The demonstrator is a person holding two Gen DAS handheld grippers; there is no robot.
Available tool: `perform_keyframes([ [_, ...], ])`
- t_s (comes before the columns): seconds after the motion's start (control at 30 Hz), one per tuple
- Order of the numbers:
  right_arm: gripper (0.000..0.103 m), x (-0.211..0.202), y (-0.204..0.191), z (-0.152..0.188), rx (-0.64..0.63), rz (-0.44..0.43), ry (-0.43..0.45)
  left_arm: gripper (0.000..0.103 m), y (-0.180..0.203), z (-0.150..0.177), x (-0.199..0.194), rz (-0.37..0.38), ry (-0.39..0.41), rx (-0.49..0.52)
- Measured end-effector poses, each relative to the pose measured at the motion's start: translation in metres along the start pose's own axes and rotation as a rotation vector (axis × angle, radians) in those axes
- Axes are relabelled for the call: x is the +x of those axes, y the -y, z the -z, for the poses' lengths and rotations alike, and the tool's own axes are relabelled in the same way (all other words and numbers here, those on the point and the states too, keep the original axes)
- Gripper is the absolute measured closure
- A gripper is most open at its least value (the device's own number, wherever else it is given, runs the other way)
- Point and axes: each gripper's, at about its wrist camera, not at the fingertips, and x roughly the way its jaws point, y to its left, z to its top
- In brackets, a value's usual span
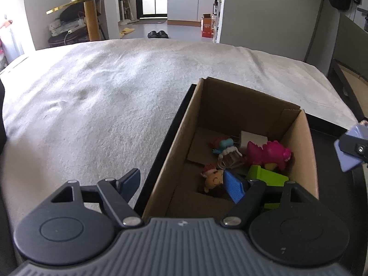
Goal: Organize rigid objects
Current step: 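Lift the lavender cube toy with the right gripper over the cardboard box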
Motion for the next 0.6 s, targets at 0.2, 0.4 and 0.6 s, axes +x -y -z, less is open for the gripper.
perform_keyframes([
  [0.2,0.058,-0.006,-0.023,-0.002,-0.044,-0.031,0.009,0.026,-0.003,0.004,-0.004,0.021,0.005,-0.012],
  [0.4,0.058,-0.006,-0.043,-0.007,-0.056,-0.061,0.011,0.029,-0.007,0.009,-0.009,0.035,0.018,-0.010],
  [0.6,0.058,-0.001,-0.056,-0.006,-0.040,-0.096,-0.013,0.039,-0.016,0.015,-0.008,0.051,0.009,-0.023],
])
